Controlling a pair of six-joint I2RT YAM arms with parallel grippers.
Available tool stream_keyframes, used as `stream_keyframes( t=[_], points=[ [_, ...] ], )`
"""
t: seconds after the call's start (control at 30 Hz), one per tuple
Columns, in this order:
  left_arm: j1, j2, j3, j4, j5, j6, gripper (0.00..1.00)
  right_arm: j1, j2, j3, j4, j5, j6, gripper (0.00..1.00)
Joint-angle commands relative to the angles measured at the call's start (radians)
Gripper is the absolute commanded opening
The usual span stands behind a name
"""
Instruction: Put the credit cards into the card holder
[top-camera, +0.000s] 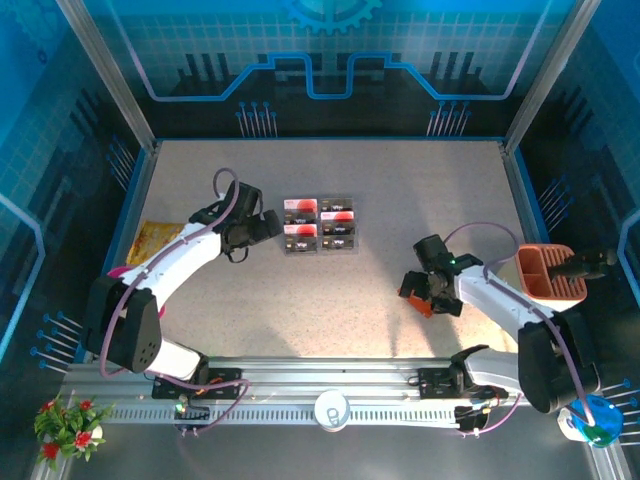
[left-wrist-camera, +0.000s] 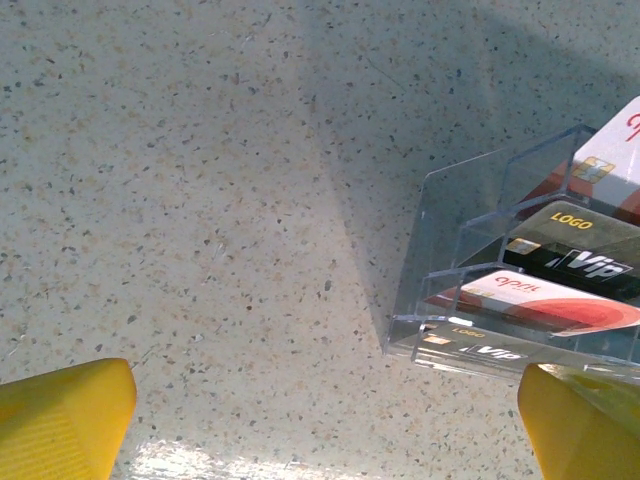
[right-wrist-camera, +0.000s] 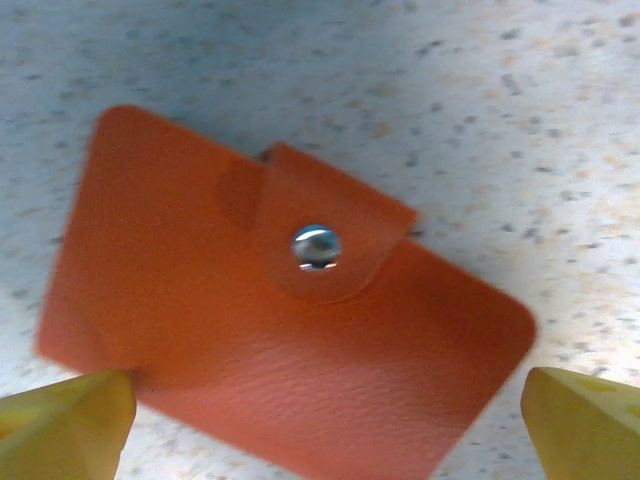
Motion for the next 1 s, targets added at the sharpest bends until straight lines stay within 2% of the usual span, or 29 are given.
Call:
stream_keyframes(
  t=[0.0, 0.3, 0.5, 0.67, 0.77, 0.97],
  points=[
    [-0.009, 0.012, 0.035, 0.001, -0.01, -0.002, 0.99, -0.018, -0.078, -0.023, 0.106, -0.172, -0.039, 0.98],
    [-0.021, 0.027, 0.042, 0.001, -0.013, -0.006, 0.99, -0.022, -0.181, -0.007, 0.157, -0.337, -0.041, 0.9],
    [-0.029, 0.025, 0.047, -0.002, -0.015, -0.004, 0.99, -0.031, -0.171, 0.052, 0.034, -0.19, -0.09, 0.89],
    [-0.034, 0.023, 0.05, -0.007, -0.014, -0.002, 0.99, -0.075, -0.132, 0.045, 0.03, -0.114, -0.108, 0.93],
    [-0.037, 0.02, 0.053, -0.012, -0.014, 0.001, 0.99, -0.108, -0.089, 0.024, 0.073, -0.126, -0.117, 0.94],
    [-0.042, 0.016, 0.05, -0.019, -0.02, 0.003, 0.99, -0.139, -0.012, 0.01, 0.16, -0.241, -0.142, 0.92]
  ],
)
